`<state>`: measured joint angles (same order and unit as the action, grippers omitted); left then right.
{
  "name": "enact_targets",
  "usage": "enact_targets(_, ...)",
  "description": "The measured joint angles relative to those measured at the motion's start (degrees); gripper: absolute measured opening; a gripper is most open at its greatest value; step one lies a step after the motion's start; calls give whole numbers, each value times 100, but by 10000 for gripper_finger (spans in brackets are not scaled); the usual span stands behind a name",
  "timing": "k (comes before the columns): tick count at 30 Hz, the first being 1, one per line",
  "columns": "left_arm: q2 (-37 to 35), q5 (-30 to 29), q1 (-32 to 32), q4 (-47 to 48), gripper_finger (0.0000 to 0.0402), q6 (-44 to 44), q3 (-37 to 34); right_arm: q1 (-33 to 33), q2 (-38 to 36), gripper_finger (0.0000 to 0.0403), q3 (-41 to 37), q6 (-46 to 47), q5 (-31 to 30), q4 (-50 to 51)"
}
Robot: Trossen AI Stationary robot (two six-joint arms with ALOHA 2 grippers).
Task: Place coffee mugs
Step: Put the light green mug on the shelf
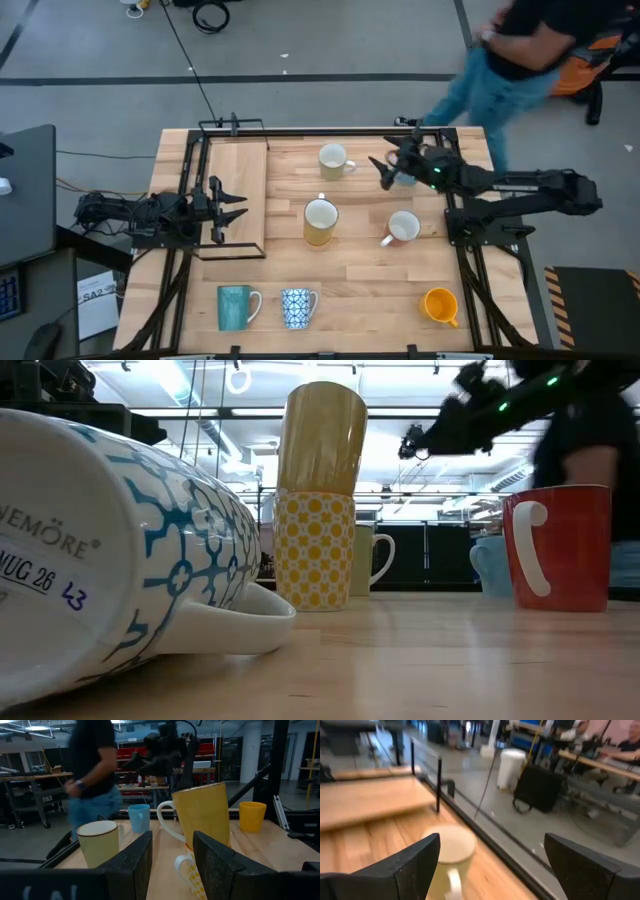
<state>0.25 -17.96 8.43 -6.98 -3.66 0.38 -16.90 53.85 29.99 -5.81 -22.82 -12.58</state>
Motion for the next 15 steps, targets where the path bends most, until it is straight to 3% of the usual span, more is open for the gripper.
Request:
enact_targets(7,2,-2,2,0,149,0,-2,-717,1076,363,216,25,1261,-13)
enact_targets(15,1,-2,0,-2,149,-1,-1,-1161,1960,364,287,27,2005,-271)
